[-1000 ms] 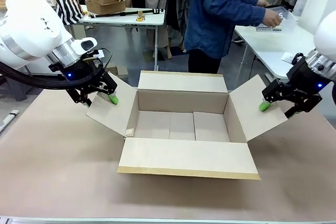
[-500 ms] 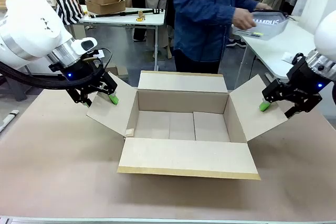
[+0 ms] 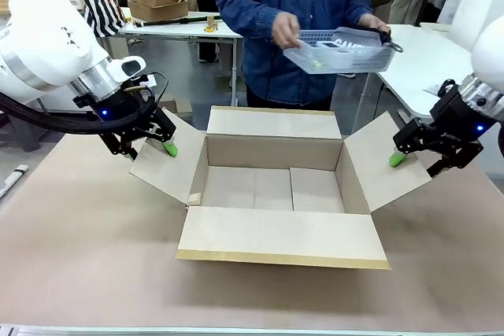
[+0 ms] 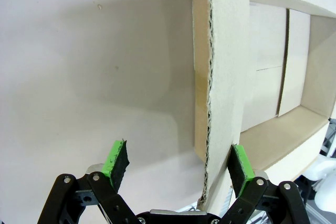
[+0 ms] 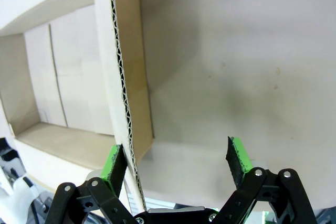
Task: Pack the gift set into the box.
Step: Lift both hands away from the flaps of the Package Box.
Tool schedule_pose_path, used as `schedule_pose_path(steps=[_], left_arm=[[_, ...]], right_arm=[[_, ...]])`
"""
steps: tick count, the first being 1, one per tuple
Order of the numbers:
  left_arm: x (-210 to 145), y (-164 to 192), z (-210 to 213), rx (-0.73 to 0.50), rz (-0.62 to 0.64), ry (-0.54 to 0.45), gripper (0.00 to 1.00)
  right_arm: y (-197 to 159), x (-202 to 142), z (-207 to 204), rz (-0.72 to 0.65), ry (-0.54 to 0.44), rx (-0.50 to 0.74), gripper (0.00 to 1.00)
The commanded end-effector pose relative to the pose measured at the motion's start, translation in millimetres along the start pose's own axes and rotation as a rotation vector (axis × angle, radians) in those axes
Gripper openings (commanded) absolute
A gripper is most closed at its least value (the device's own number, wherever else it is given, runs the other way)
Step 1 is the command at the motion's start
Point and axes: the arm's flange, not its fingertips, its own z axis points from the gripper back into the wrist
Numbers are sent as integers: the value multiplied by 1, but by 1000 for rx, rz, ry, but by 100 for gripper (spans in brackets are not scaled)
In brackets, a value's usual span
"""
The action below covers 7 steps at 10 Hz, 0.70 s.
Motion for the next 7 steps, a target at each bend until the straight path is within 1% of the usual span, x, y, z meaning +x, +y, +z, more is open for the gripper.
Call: schedule_pose_path(steps=[1, 7], left_arm=[[0, 0, 0, 2, -2, -1, 100], [0, 0, 0, 2, -2, -1, 100]], right_arm=[[-1, 0, 1, 5, 1, 12, 100], [-1, 0, 1, 5, 1, 12, 100]])
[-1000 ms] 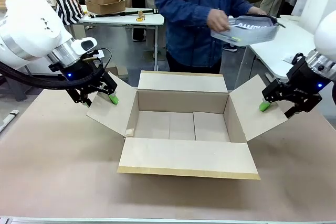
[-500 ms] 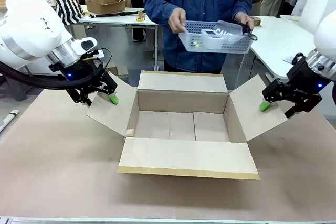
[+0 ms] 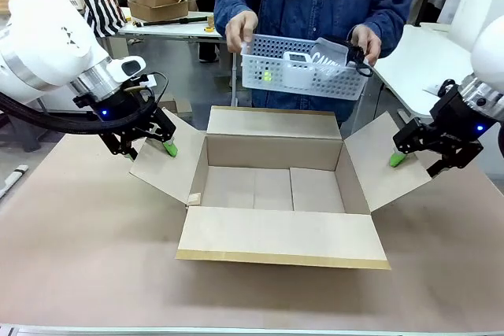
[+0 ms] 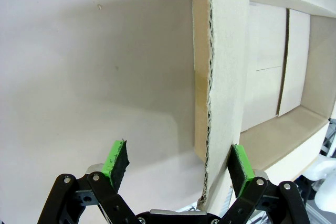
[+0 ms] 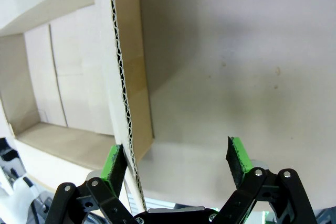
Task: Pack the gift set into the box.
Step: Lift both hands away from the flaps of the Package Box.
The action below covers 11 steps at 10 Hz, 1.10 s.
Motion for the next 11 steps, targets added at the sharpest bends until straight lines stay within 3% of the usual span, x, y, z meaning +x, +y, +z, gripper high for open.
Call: schedule_pose_path(steps=[1, 11], left_arm=[[0, 0, 0, 2, -2, -1, 100], [0, 0, 0, 2, -2, -1, 100]], right_arm=[[-1, 0, 1, 5, 1, 12, 100], [-1, 0, 1, 5, 1, 12, 100]])
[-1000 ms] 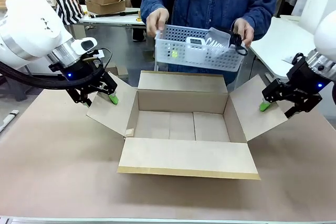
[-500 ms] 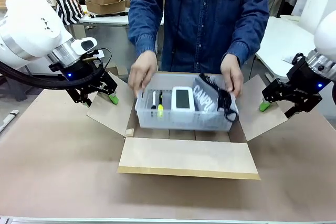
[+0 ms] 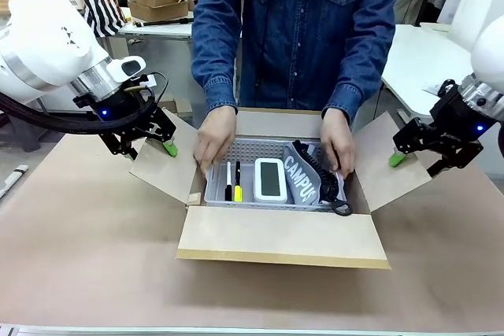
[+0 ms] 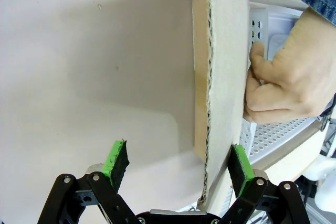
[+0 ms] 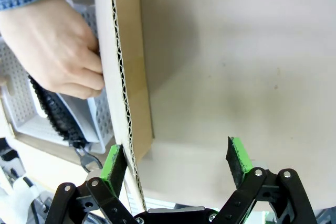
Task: Pack the gift set into the box.
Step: Lift both hands away from the flaps of the Package Box.
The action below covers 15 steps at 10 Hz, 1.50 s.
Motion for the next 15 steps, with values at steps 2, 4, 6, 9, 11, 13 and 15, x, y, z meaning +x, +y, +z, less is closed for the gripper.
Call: schedule_pose_path(steps=[2, 4, 6, 9, 11, 13, 15], left_arm=[[0, 0, 0, 2, -2, -1, 100], [0, 0, 0, 2, -2, -1, 100], [0, 0, 0, 2, -2, -1, 100], [0, 0, 0, 2, -2, -1, 100], [0, 0, 0, 2, -2, -1, 100], [0, 0, 0, 2, -2, -1, 100], [0, 0, 0, 0, 0, 0, 100]], right_arm=[[-1, 0, 1, 5, 1, 12, 100], [-1, 0, 1, 5, 1, 12, 100], [-1, 0, 1, 5, 1, 12, 100], [-1, 0, 1, 5, 1, 12, 100], [-1, 0, 1, 5, 1, 12, 100], [-1, 0, 1, 5, 1, 12, 100], [0, 0, 0, 0, 0, 0, 100]])
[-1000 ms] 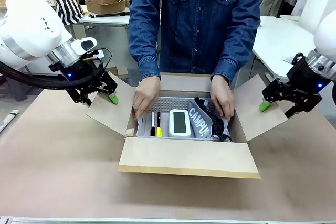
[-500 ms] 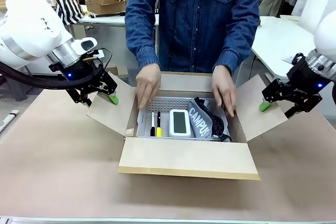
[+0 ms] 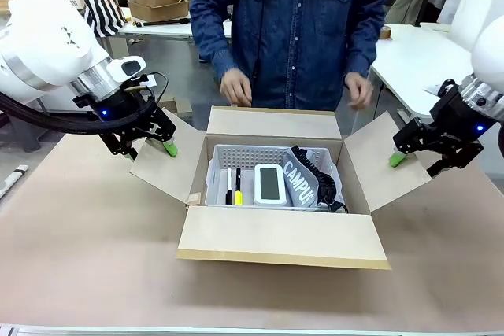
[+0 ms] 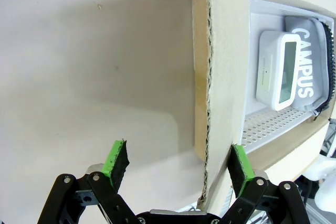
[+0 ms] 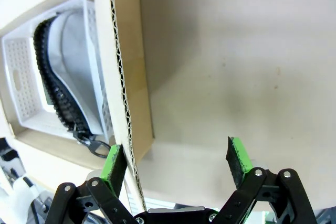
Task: Pack the gift set into the box.
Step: Lift both hands away from the flaps of the Package Box.
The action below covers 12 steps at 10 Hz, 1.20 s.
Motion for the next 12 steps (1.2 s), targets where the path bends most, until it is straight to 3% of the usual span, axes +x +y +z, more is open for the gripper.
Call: schedule_pose_path(steps=[1, 3, 4, 5, 7, 10, 12], left_arm=[[-1, -8, 16, -80, -58, 0, 100], [-3, -15, 43, -77, -73, -72, 100], [-4, -13, 40, -86, -67, -58, 100], [-10, -15, 48, -194, -132, 1, 100], [-34, -11, 107, -645, -257, 39, 100], [-70, 7, 130, -921, -297, 80, 100], [-83, 17, 116, -1050, -288, 127, 100]], right_arm=[[12, -4, 15, 78, 11, 27, 100], [24, -12, 39, 123, -15, -2, 100], [22, -8, 32, 111, -3, -2, 100], [24, -12, 32, 161, 42, 66, 100], [29, -45, 85, 290, 67, 474, 100], [20, -103, 131, 153, 96, 672, 100], [0, -127, 132, 35, -56, 721, 100]])
